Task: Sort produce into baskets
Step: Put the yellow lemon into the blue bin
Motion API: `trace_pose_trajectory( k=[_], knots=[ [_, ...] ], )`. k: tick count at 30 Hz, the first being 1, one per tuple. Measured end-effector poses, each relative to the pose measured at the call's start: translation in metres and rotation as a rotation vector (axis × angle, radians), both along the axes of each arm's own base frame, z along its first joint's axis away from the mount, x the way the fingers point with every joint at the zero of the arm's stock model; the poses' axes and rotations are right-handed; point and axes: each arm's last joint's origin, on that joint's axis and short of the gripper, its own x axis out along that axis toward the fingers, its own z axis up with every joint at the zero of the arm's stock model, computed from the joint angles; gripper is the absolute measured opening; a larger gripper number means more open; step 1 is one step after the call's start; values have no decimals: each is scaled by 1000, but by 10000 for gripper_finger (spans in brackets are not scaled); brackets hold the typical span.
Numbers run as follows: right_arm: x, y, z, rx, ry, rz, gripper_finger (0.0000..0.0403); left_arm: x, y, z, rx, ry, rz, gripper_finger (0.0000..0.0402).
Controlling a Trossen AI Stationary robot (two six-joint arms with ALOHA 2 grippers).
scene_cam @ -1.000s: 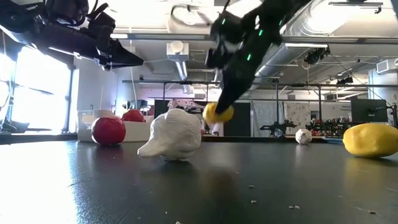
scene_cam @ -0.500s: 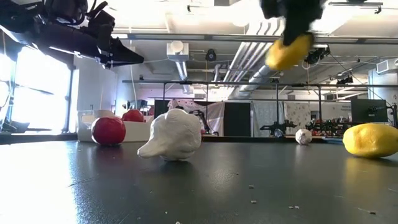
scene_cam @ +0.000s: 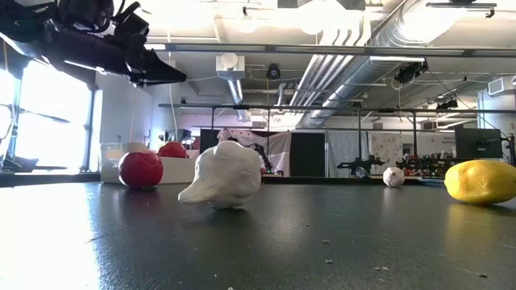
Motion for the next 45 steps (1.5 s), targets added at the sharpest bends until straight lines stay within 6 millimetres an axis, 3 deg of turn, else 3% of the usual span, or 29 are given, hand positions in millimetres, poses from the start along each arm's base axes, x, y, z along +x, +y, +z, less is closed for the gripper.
trace_pose_trajectory(
  k=[4, 8, 33, 36, 42, 45],
  knots=[
    [-16, 28, -13, 50, 106, -95, 166, 0, 0, 0, 3, -4, 1, 32],
    [-16, 48, -29, 88, 238, -50, 168, 0, 0, 2, 11, -21, 1, 32],
    [2, 88, -102, -30, 479, 190, 172, 10, 5, -13, -27, 60, 2, 32],
    [3, 86, -106, -59, 496, 207, 191, 10, 5, -13, -30, 61, 3, 32],
    [8, 81, -105, -82, 493, 244, 267, 10, 5, -14, -33, 67, 3, 32],
    [14, 79, -100, -82, 460, 314, 281, 10, 5, -14, -33, 67, 3, 32]
  ],
)
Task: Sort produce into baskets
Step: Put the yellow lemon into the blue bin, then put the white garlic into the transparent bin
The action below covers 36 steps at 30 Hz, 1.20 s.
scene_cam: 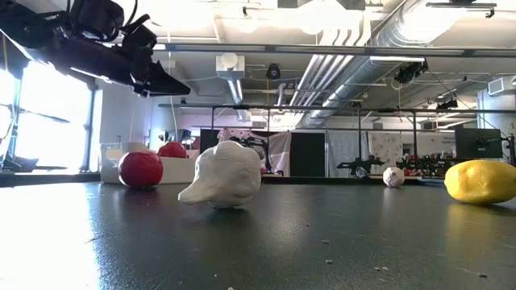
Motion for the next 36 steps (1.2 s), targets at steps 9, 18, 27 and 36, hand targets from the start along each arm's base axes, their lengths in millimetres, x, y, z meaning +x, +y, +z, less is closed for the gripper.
trace_pose_trajectory(
  k=[9, 18, 27, 36],
  knots=[
    [29, -35, 38, -150, -54, 199, 108, 0, 0, 0, 2, 2, 0, 32],
    [71, -141, 28, -382, -331, 173, 8, 0, 0, -1, -3, 7, 0, 32],
    [65, -266, 12, -640, -380, -192, 5, 0, 0, -1, -3, 9, 0, 32],
    [47, -352, -2, -773, -235, -487, 60, 0, 0, -1, -2, 9, 0, 32]
  ],
)
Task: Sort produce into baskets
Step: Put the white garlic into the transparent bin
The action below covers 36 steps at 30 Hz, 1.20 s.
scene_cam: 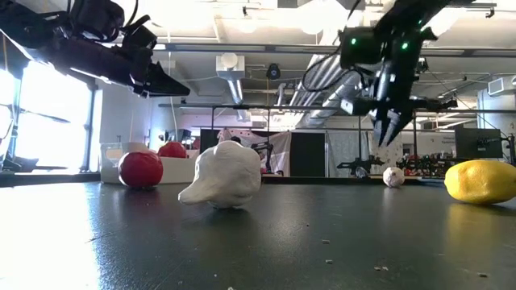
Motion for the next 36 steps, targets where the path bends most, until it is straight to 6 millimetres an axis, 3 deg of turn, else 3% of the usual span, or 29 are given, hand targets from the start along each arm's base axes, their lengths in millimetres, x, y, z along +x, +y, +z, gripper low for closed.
trace_pose_trajectory(
  k=[8, 12, 26, 36],
  knots=[
    [-5, -36, -5, -24, -60, -152, 217, 0, 0, 0, 0, 0, 0, 32],
    [-1, -40, -3, -48, -114, -159, 261, 0, 0, 0, 0, 0, 0, 32],
    [5, -45, 1, -142, -160, -148, 272, 0, 0, 0, 0, 0, -1, 32],
    [5, -43, 0, -93, -158, -123, 272, 0, 0, 0, 0, 0, 0, 32]
  ],
)
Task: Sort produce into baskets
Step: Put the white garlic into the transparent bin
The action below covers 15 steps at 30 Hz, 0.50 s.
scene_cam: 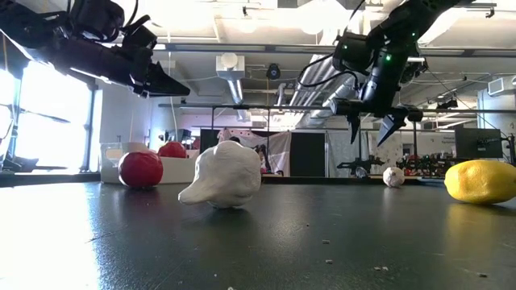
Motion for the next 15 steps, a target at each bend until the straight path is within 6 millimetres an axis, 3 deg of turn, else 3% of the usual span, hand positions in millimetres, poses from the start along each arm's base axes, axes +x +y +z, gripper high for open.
trace_pose_trajectory(
  k=[11, 15],
  knots=[
    [0, -7, -30, 90, 138, -75, 272, 0, 0, 0, 0, 0, 0, 32],
    [-6, -8, -35, 50, 217, -153, 272, 0, 0, 0, 0, 0, 0, 32]
  ],
)
